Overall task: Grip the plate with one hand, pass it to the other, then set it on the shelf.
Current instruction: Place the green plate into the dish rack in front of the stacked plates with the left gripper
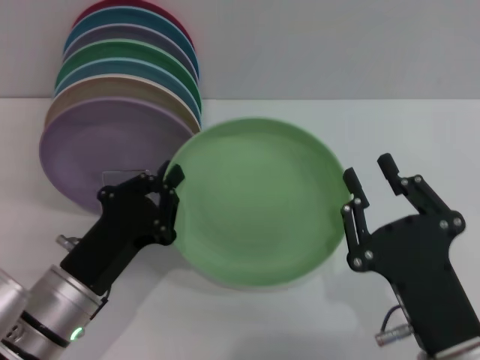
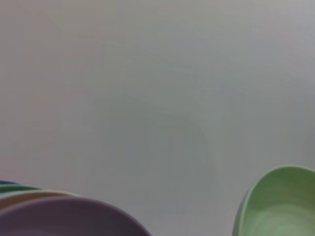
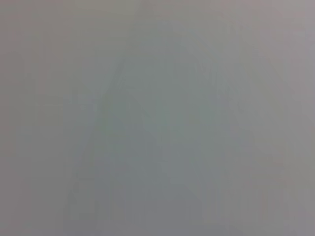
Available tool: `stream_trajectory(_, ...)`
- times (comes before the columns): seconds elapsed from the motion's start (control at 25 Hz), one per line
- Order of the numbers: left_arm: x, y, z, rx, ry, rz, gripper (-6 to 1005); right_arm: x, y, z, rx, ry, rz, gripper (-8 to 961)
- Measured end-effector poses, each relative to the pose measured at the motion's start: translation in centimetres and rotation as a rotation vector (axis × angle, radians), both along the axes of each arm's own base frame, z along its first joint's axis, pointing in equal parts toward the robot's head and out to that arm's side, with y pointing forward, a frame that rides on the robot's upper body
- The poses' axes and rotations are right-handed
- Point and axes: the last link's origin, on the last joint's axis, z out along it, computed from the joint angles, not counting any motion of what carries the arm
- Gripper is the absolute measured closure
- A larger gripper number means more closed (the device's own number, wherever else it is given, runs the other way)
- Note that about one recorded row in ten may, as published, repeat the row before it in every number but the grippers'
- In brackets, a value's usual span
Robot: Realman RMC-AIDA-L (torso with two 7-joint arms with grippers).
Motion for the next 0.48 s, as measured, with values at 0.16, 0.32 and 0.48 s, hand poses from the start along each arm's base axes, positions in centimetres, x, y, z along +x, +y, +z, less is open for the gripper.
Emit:
stream_trajectory(0.16,-0.3,-0.8,1.6,0.062,-0.058,-0.027,939,-1.0,-1.9,0.4,0.003,0.05,0.123,633)
stream_trajectory(0.32,-0.4,-1.2,2.9,0.122,-0.088,-0.058,951,-1.0,-1.9,0.2,-0.012,0.035,0.133,633)
stream_trajectory(0.48,-1.3,-1.1,5.2,0.242,-0.093,-0.059,951,-0.4,-1.6,-0.3,-0.031,-0.008,0.122,634)
